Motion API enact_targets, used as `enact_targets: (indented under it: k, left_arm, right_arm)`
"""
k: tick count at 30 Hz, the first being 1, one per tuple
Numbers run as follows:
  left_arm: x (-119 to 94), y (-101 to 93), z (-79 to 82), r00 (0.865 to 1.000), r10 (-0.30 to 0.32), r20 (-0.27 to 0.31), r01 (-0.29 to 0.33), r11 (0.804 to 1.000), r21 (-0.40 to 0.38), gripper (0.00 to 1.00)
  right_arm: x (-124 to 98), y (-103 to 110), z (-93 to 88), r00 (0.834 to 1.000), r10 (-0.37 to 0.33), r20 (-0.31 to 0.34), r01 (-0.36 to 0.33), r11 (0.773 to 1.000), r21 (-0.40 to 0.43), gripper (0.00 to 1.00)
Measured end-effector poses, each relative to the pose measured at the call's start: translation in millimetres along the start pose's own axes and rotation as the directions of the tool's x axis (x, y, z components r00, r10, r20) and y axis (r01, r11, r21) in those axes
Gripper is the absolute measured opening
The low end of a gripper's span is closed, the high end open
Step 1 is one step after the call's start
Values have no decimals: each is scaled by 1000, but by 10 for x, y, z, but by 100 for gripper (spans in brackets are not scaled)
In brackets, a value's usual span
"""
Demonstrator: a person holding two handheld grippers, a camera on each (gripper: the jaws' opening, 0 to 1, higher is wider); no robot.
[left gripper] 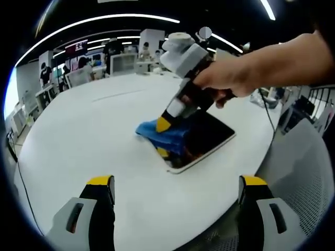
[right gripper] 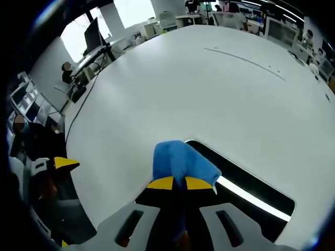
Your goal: Wipe the mirror surface with the cleaning cloth until all visible marks leave the cleaned area.
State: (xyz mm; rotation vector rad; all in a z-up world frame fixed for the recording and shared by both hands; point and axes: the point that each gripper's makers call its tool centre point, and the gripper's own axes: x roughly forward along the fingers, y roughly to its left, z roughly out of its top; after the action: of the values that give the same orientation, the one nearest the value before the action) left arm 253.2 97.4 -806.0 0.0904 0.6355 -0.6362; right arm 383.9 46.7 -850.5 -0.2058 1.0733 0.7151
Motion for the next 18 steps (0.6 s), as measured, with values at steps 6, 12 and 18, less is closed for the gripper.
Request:
enact_targets:
  k: [6, 12, 18]
  left_arm:
    - [2, 7, -7, 1000, 2, -1, -2, 1000, 0, 99]
    - [2, 10, -11, 1000, 3, -3, -3, 1000, 0, 99]
    - [5, 4, -15, 1000, -2, -4, 2, 1000, -1, 99]
  right_arm:
    - [-10, 60, -45, 1000, 9, -3, -9, 1000, -9, 1]
    - [-13, 95, -68, 1000, 14, -6, -14, 1000, -19, 1]
    - [-19, 178, -110, 1000, 19, -13, -19, 999, -35, 1]
